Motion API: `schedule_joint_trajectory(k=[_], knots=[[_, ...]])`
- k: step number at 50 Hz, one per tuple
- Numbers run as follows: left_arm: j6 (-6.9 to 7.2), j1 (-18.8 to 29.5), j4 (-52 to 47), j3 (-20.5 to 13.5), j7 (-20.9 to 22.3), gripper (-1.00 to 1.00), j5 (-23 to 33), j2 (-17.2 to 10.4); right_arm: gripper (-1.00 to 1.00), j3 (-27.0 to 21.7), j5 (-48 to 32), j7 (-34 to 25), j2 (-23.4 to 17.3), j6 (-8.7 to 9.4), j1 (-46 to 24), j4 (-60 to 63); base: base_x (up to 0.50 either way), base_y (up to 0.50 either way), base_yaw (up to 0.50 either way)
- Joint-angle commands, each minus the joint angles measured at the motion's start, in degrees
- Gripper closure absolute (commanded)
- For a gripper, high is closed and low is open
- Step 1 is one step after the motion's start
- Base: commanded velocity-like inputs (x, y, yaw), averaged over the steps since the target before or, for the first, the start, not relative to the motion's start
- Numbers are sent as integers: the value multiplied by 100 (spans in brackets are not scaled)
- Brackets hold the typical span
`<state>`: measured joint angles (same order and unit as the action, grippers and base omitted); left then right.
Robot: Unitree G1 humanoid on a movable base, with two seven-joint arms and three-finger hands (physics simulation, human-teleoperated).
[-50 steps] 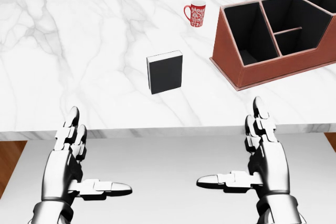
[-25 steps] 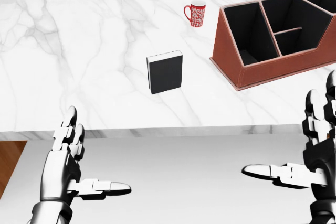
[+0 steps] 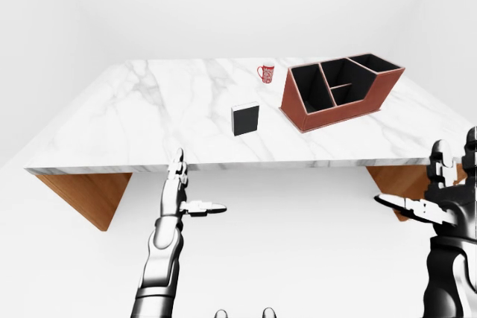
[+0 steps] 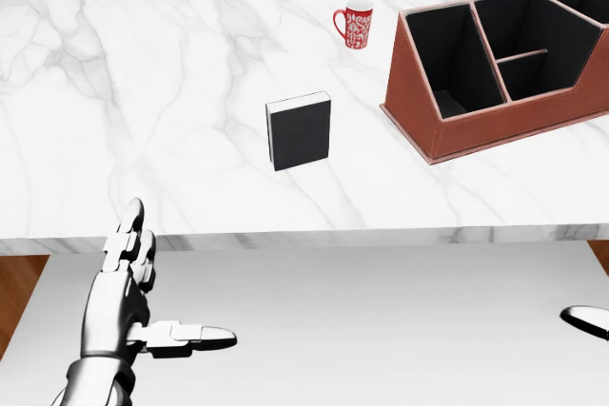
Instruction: Pick up the book and place it in the left compartment of the caddy.
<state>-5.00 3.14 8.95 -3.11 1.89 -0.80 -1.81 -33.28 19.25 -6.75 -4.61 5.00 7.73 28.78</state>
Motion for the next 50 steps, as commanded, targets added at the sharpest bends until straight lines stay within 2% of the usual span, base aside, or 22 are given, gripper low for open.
schedule_joint_trajectory(k=[1,3,5,7,8,15,37,50], knots=[[0,447,1018,-89,76,-100,-45,-105,-100,-768,602,-65,-169,0,89,49,0,0,0],[0,453,1031,-88,77,-100,-49,-108,-100,-778,603,-76,-166,0,85,49,0,0,0],[0,532,1207,-124,239,-100,-211,-132,-100,-993,737,-76,-185,0,113,6,0,0,0],[0,626,1413,-178,268,-100,-304,-161,-100,-1222,1213,-153,-218,0,116,-62,0,0,0],[0,658,1486,-183,264,-100,-314,-169,-100,-1210,1051,-138,-274,0,117,-148,0,0,0],[0,890,2056,-194,280,-100,-344,-215,-100,-1481,1211,-257,-360,0,158,-453,0,0,0],[0,1354,3207,-248,378,-100,-550,-303,-100,-1856,1330,-404,-502,0,252,-877,0,0,0],[0,1404,3336,-240,359,-100,-550,-314,-100,-1743,1243,-471,-516,0,225,-1117,0,0,0]])
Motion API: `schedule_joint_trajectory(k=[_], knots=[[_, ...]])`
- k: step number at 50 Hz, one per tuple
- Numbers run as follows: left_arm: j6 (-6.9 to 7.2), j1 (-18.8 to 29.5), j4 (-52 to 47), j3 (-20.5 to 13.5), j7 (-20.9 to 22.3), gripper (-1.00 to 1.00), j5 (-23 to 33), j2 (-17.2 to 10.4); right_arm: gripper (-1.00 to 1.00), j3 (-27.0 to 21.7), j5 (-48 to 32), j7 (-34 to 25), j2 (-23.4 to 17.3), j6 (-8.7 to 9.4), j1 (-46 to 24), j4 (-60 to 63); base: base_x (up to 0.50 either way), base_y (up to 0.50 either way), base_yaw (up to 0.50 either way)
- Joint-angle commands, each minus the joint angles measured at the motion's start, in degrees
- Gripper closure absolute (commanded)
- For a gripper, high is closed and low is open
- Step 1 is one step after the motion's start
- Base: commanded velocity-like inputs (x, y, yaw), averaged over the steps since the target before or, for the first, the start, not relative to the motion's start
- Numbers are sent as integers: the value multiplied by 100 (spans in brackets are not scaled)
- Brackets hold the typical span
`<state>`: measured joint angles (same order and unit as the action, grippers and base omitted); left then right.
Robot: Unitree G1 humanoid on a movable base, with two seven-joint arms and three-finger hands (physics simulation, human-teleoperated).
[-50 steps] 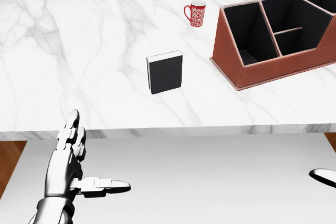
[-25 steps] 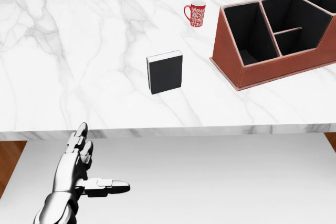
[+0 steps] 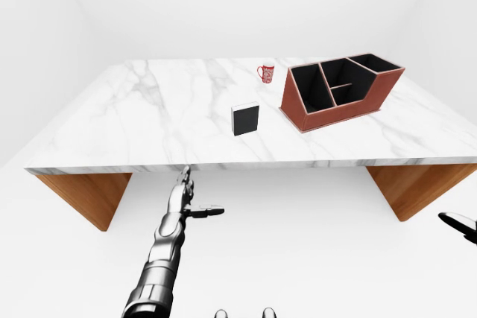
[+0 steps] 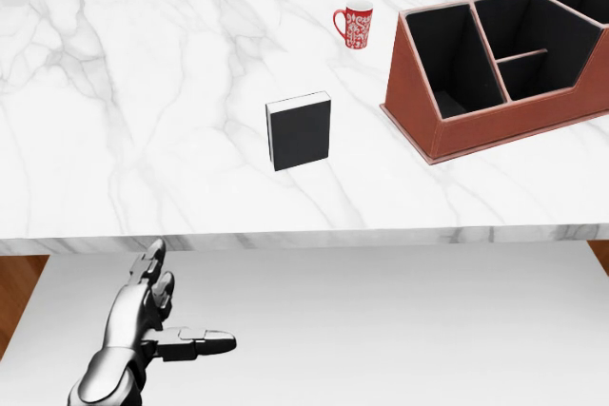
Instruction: Pick up the book and place it in the left compartment of the caddy.
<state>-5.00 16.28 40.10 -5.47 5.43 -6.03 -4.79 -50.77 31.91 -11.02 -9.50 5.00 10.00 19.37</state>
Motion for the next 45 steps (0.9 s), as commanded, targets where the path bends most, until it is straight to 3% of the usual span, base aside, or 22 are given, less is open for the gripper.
schedule_joint_trajectory(k=[1,20,45], knots=[[0,90,222,-4,5,-100,-28,-16,-100,8,-22,-43,-27,0,0,-177,0,0,0],[0,112,278,-3,27,-100,-53,-17,-100,-347,138,49,-56,0,61,178,0,0,0],[0,112,278,-2,27,-100,-54,-17,-100,-359,135,45,-52,0,57,183,0,0,0]])
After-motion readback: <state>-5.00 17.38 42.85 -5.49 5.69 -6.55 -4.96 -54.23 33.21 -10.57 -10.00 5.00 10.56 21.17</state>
